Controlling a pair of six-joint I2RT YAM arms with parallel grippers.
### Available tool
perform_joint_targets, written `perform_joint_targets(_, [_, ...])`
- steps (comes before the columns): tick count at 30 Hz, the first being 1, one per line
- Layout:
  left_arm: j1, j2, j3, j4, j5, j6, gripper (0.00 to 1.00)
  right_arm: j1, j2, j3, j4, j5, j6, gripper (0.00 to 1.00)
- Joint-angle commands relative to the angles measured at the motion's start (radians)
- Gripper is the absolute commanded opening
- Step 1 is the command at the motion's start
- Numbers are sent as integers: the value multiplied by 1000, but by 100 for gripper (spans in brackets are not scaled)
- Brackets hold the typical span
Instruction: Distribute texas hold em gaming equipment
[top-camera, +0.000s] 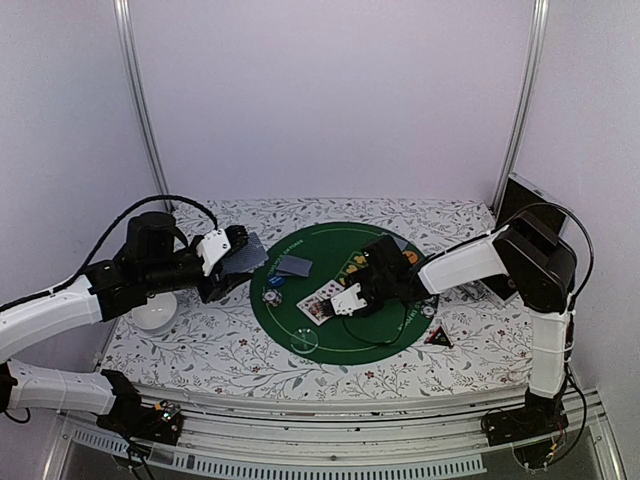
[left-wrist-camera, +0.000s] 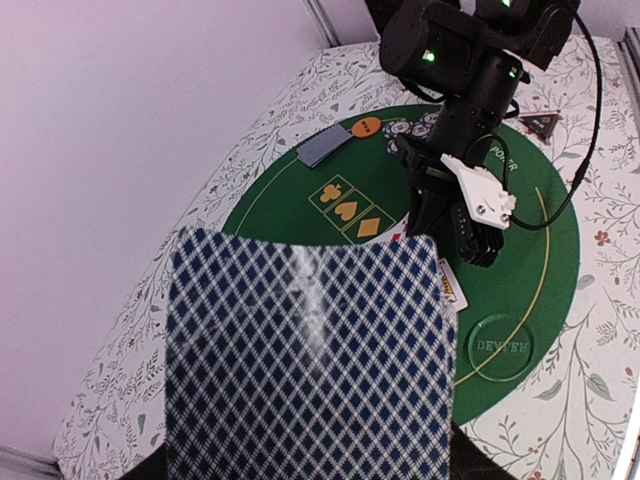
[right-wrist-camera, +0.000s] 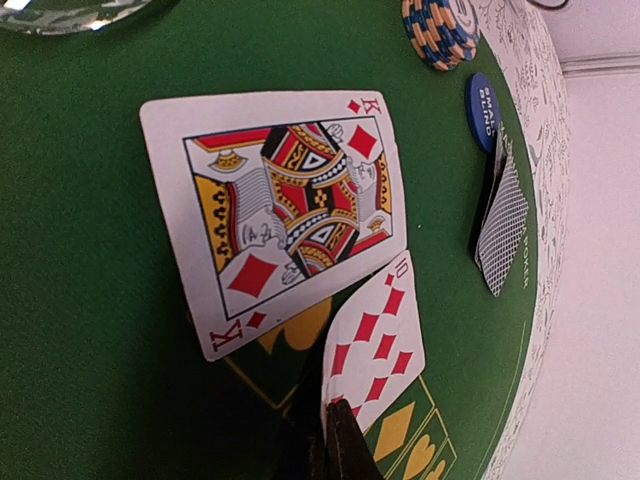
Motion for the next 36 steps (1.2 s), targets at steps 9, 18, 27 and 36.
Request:
perform_joint_targets(9, [3, -13, -10, 31, 0, 6, 57, 17, 1, -18, -45, 32, -68, 14])
perform_joint_targets(18, [4, -16, -10, 31, 4, 7, 56, 54, -128, -111, -51, 104, -116, 56])
perform_joint_targets(27, [3, -12, -11, 28, 9, 10, 56, 64, -403, -101, 29, 10, 303, 99])
perform_joint_targets(36, [2, -9, -14, 26, 30, 23, 57, -32, -222, 362, -30, -622, 1597, 99])
